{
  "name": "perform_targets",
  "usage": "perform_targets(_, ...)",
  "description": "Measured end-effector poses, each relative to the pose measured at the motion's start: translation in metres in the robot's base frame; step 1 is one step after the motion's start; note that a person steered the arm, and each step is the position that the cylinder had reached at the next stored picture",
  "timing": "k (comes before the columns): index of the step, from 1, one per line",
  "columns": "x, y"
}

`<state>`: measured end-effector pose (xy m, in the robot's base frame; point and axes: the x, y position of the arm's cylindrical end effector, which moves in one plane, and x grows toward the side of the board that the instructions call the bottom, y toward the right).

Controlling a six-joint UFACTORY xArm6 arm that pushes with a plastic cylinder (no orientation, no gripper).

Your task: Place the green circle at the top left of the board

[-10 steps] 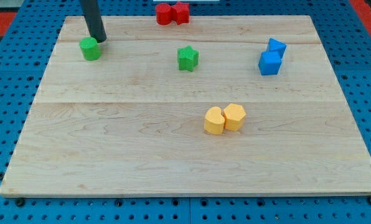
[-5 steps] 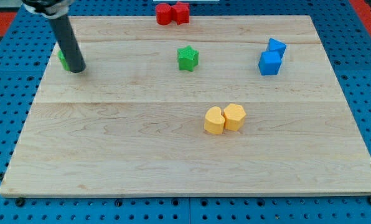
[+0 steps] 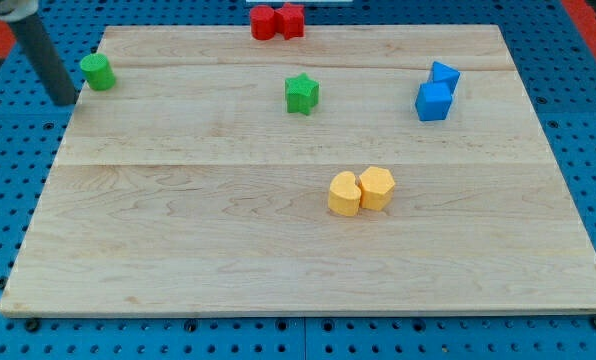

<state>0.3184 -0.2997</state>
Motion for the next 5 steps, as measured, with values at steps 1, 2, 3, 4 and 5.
perform_targets(1,-0.030,0.026)
perform_targets(2,-0.015,0.040)
perform_targets(3,0.011,0.071)
perform_targets(4,-0.011,0.093)
perform_targets(5,-0.062,0.085)
